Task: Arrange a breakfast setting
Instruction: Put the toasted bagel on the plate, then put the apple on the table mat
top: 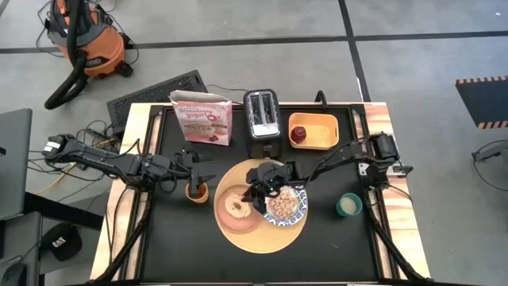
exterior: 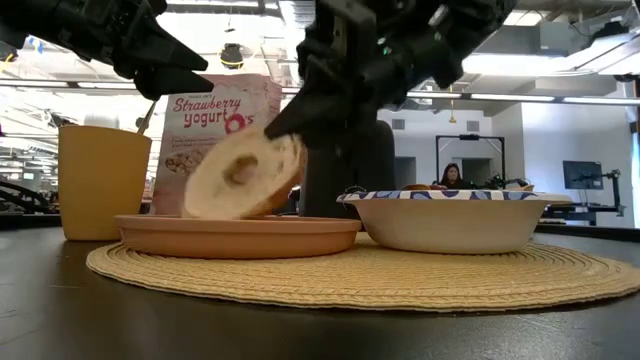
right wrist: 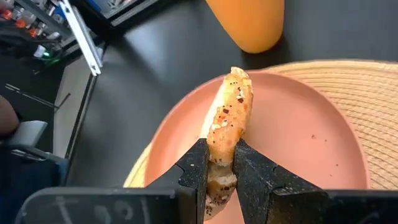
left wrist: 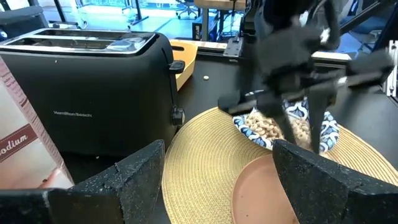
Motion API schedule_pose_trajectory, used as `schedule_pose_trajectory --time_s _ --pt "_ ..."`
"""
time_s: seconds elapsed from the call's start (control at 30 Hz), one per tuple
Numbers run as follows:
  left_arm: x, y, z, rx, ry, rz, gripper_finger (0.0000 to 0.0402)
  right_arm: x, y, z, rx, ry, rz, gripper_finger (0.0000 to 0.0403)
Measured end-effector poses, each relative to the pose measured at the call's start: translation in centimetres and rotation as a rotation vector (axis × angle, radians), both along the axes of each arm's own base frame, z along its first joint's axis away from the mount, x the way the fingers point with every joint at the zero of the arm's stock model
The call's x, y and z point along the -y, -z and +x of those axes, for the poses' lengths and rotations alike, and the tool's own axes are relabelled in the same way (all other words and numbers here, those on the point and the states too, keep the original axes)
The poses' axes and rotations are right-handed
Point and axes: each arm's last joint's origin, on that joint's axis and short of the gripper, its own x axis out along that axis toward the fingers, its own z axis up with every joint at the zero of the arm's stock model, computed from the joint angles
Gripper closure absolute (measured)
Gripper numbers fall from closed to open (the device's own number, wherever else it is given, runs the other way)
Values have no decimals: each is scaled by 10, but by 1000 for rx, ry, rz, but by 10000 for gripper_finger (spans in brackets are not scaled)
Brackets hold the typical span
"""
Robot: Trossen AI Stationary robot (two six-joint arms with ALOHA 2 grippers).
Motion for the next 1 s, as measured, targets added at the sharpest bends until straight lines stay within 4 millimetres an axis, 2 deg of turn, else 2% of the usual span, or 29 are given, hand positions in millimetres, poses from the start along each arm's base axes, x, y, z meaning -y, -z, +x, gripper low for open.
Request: schedule_pose_trajectory --time_s 0.1,0.27,0.53,0.63,0.8,0.9,1.0 --pt "0 0 0 -1 0 0 120 1 13 3 -26 7 2 310" --pt "0 0 0 -2 0 0 120 1 24 6 -49 10 6 310" --pt "0 0 0 -2 -1 1 120 1 26 5 -63 4 -5 302" --pt "0 0 0 -2 0 1 120 1 27 5 -70 5 -6 274" --pt "0 0 0 -2 0 1 120 5 26 4 -78 12 -10 194" --pt "0 0 0 -2 0 1 120 10 14 -2 -96 19 -10 153" --pt "0 0 0 -3 0 1 120 16 -10 -14 -108 16 -34 135"
